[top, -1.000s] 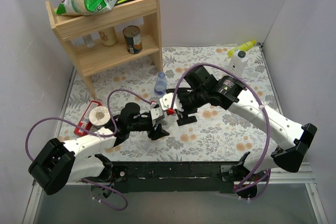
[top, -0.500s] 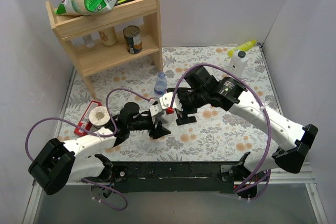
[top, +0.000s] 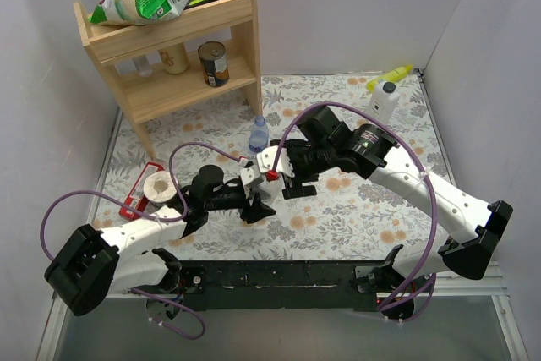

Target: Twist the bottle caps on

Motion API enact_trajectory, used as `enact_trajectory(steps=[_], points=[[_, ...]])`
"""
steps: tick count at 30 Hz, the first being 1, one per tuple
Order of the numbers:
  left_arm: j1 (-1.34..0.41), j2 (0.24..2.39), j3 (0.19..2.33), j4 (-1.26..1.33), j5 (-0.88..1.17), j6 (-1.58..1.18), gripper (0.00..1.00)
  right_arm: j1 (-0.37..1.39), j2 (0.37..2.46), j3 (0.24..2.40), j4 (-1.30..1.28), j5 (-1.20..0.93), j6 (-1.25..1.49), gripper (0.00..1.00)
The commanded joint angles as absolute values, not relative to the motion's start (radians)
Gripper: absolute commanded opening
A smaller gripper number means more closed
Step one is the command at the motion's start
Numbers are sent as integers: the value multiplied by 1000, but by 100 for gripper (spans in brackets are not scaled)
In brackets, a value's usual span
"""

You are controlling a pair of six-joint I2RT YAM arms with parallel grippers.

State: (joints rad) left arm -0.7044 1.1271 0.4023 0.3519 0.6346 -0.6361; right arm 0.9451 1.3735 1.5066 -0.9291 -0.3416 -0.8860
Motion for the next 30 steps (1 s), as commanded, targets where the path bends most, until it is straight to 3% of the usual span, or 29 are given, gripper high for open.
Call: enact_trajectory(steps=[1, 13, 16, 21, 30], points=[[-698, 1074, 399, 413, 604, -660, 0, 953, 1355, 1509, -985, -308, -844, 85], [-695, 1071, 390, 393, 612, -599, 0, 905, 1331, 1545, -1031, -256, -732, 79], [-698, 1075, 391, 350, 647, -548, 0, 813, 1365, 1620, -1005, -339, -738, 82], [-699, 1097, 425, 301, 678, -491, 0, 828, 1347, 1606, -925, -443, -870, 93], [-699, 1132, 449, 288, 683, -491, 0, 920, 1356, 1563, -969, -511, -994, 93]])
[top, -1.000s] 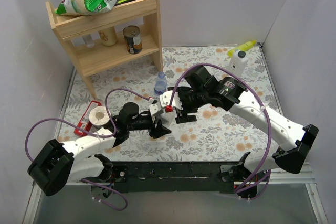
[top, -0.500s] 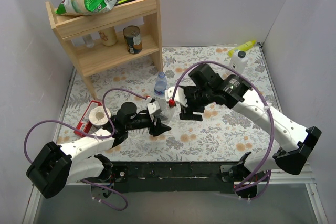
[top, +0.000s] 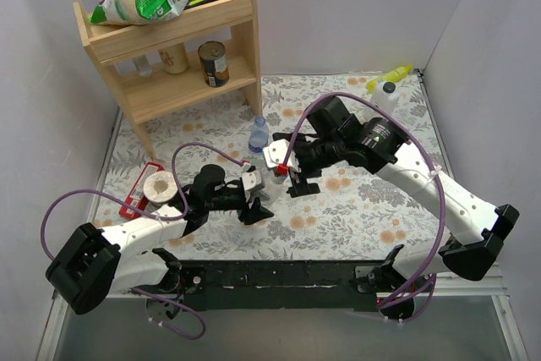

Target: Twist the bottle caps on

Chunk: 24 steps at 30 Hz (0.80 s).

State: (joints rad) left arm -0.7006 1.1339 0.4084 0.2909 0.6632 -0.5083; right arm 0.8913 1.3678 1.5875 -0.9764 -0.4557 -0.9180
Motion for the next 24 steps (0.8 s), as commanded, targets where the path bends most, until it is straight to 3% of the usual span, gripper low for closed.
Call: enact_trajectory(steps=[1, 24], points=[[-699, 1131, 449, 291, 680, -497, 0, 926, 1350, 1557, -971, -505, -999, 93], [-687, 1108, 425, 420, 595, -672, 0, 943, 1333, 1453, -1011, -394, -936, 91]])
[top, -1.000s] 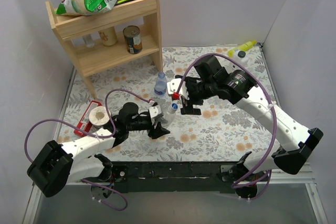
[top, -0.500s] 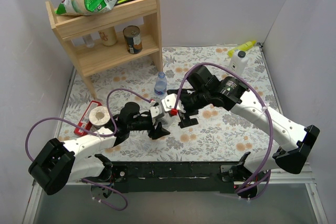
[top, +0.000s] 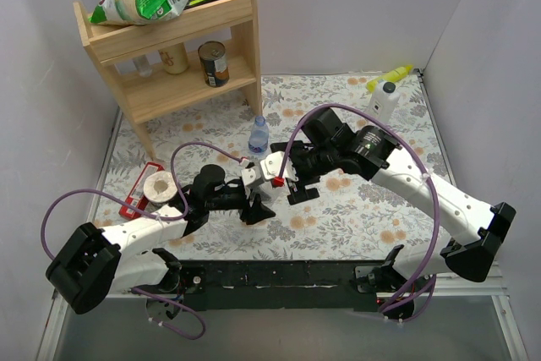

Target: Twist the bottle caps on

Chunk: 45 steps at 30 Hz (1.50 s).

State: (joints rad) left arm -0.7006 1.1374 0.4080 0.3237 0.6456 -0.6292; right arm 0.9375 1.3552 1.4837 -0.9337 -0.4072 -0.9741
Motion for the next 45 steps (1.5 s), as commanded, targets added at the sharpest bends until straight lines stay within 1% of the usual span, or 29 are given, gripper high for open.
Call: enact_trajectory(steps=[1, 7, 10, 14, 20, 23, 26, 28, 30, 33, 34, 37, 42, 45], points=[[-687, 1108, 426, 423, 585, -681, 0, 942, 1332, 1453, -1014, -391, -931, 91], [-684, 1097, 420, 439, 569, -704, 0, 943, 1309, 1440, -1089, -357, -908, 90], [-681, 1094, 414, 445, 561, -709, 0, 943, 1287, 1419, -1149, -367, -910, 88], [-681, 1091, 411, 440, 566, -707, 0, 942, 1272, 1420, -1149, -350, -867, 88], [-681, 1091, 422, 413, 621, -667, 0, 936, 1322, 1419, -1108, -267, -816, 88], [-686, 1086, 434, 376, 623, -638, 0, 905, 1362, 1468, -1156, -262, -813, 86], [-689, 1089, 445, 325, 649, -586, 0, 844, 1379, 1528, -1152, -296, -827, 86], [-690, 1094, 456, 275, 682, -534, 0, 818, 1393, 1620, -1138, -321, -839, 86], [-690, 1101, 456, 262, 687, -519, 0, 819, 1416, 1705, -1135, -348, -863, 86], [-690, 1117, 462, 249, 693, -488, 0, 821, 1427, 1758, -1135, -418, -908, 84], [-690, 1118, 463, 241, 695, -482, 0, 827, 1425, 1766, -1135, -431, -920, 82], [-690, 1123, 474, 219, 701, -462, 0, 850, 1401, 1746, -1143, -475, -991, 82], [-692, 1131, 480, 216, 712, -439, 0, 893, 1370, 1678, -1123, -460, -1048, 81], [-692, 1138, 485, 216, 719, -430, 0, 902, 1377, 1670, -1124, -460, -1061, 78]])
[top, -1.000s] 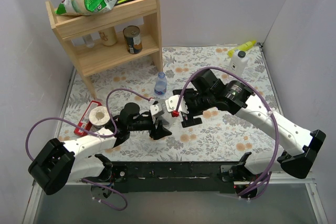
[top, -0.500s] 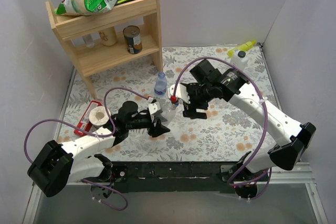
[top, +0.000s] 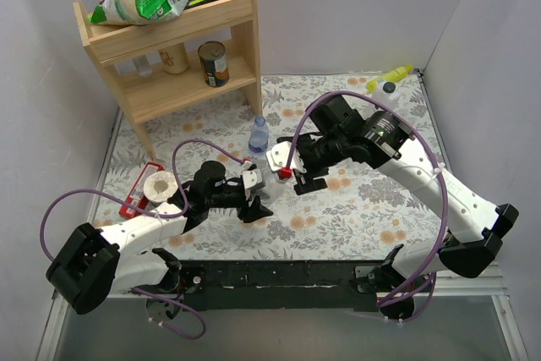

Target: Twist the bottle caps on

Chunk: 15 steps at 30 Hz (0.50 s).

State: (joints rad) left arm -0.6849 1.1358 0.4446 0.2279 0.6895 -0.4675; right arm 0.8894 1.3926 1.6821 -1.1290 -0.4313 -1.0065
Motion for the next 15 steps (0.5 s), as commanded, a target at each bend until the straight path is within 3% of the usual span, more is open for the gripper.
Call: enact_trajectory(steps=[1, 15], points=[[-692, 1138, 486, 213, 719, -426, 0, 903, 1382, 1669, -1120, -460, -1065, 75], [-692, 1141, 488, 216, 726, -411, 0, 917, 1384, 1624, -1086, -454, -1106, 55]])
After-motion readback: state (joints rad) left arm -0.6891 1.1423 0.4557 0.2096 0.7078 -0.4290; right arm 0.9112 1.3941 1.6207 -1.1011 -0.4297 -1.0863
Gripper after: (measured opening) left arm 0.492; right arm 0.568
